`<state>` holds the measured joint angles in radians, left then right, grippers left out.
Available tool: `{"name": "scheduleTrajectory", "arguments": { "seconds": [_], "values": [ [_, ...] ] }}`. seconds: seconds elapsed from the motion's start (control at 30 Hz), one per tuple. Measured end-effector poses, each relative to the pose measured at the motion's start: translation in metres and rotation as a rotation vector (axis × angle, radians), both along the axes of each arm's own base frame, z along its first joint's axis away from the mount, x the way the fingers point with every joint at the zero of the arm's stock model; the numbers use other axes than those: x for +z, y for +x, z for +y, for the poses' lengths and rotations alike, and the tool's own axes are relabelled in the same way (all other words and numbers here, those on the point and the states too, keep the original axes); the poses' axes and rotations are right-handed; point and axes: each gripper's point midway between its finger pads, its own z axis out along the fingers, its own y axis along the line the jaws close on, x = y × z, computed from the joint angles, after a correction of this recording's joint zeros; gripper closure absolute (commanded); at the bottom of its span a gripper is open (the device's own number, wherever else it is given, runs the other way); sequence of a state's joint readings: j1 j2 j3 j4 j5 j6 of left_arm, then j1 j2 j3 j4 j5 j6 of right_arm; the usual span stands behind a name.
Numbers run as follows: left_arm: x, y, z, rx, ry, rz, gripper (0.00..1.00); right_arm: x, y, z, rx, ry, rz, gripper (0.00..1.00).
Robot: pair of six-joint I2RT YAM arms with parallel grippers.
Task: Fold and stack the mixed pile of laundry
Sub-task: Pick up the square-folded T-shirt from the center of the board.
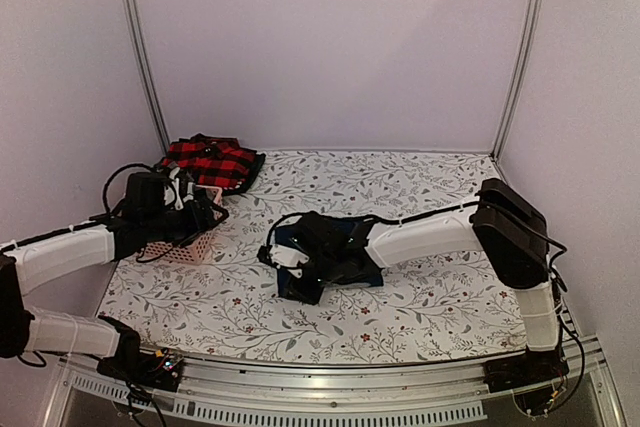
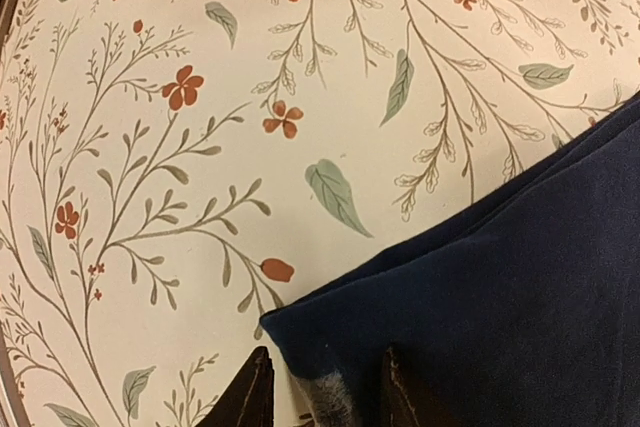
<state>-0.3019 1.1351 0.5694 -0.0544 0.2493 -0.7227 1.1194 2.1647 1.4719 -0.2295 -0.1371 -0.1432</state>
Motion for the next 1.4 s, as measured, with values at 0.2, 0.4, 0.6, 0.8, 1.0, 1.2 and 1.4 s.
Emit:
{"name": "scheduleTrajectory", "arguments": {
  "seconds": [0.2, 0.4, 0.6, 0.8, 1.0, 1.2, 1.4],
  "values": [
    [-0.002, 0.001, 0.01, 0.034, 0.0, 0.017, 0.09, -0.006, 0.008, 0.013, 0.002, -0.041, -0.073, 0.7],
    [-0.008, 0.004, 0.027, 0.089, 0.001, 0.048, 0.0, -0.008, 0.014, 0.019, -0.016, -0.089, -0.174, 0.93],
    [-0.011, 0.004, 0.026, 0.086, -0.02, 0.067, 0.0, -0.005, 0.018, 0.019, -0.034, -0.086, -0.237, 1.0],
    [-0.019, 0.008, 0.008, 0.046, -0.039, 0.071, 0.0, 0.003, 0.023, -0.001, -0.061, -0.043, -0.192, 1.0],
    [-0.017, 0.012, -0.017, -0.009, -0.059, 0.065, 0.0, 0.033, 0.042, -0.018, -0.121, 0.036, -0.158, 1.0],
    [0.012, 0.017, -0.024, 0.021, -0.019, 0.03, 0.0, 0.047, 0.055, -0.019, -0.148, 0.09, -0.155, 1.0],
    [0.056, 0.026, -0.019, 0.134, 0.06, -0.031, 0.0, 0.043, 0.054, -0.021, -0.15, 0.089, -0.147, 1.0]
  ]
}}
